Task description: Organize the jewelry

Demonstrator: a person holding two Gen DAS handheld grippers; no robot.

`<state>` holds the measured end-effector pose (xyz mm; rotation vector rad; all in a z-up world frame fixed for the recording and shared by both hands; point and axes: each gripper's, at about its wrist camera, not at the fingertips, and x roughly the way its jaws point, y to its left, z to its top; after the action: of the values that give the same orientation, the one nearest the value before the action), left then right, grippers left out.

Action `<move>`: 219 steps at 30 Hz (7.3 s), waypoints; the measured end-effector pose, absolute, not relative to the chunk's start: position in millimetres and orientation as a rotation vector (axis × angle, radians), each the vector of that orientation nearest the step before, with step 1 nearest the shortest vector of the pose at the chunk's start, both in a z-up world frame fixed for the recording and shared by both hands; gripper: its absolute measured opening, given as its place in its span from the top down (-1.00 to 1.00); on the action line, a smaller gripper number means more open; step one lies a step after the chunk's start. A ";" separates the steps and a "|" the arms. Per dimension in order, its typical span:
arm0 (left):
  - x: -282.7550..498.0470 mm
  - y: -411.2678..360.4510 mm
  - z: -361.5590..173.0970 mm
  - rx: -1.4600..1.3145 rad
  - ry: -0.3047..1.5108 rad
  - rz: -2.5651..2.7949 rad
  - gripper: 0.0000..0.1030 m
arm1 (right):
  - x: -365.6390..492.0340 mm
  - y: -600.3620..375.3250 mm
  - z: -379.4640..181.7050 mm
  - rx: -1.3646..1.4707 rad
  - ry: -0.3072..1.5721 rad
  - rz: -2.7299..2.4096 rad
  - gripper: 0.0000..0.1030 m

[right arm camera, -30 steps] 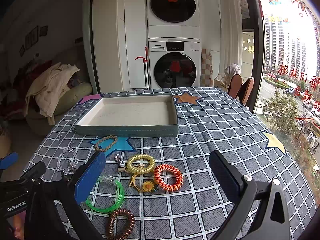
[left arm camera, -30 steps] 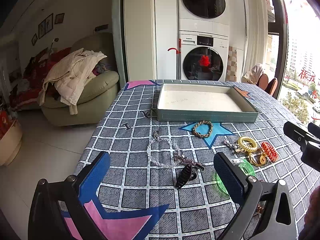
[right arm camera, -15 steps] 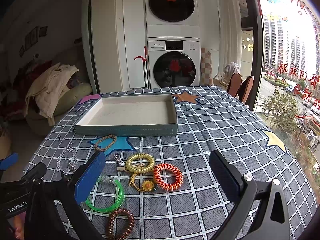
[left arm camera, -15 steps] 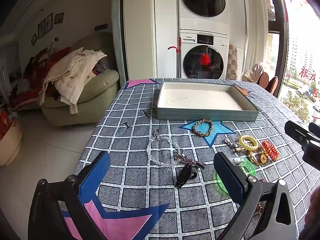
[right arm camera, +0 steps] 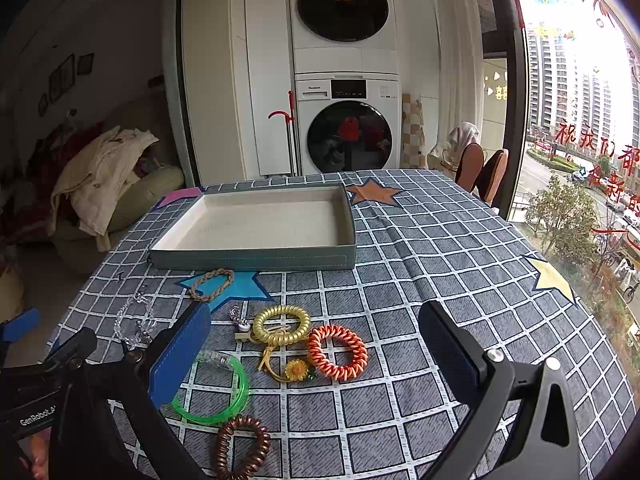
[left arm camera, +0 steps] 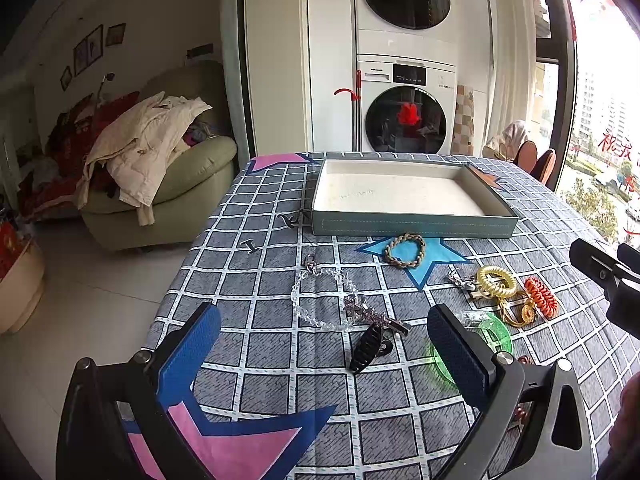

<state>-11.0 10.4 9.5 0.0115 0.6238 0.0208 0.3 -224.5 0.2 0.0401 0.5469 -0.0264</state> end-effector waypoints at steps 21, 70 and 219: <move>-9.8 6.8 7.4 0.016 0.632 0.016 -1.00 | 1.8 -225.2 -0.8 0.043 0.552 -0.026 -1.00; 28.8 12.0 -35.6 -0.075 0.889 -0.064 -1.00 | 37.7 -288.0 -45.5 0.168 0.852 -0.150 -0.99; 96.1 46.6 -50.5 -0.028 0.975 -0.016 -0.90 | 62.4 -174.5 -66.4 -0.005 1.070 0.195 -0.07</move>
<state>96.1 46.6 -50.5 -0.0284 0.9755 -0.0156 62.4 -174.5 -66.4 -0.0047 1.0696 0.1949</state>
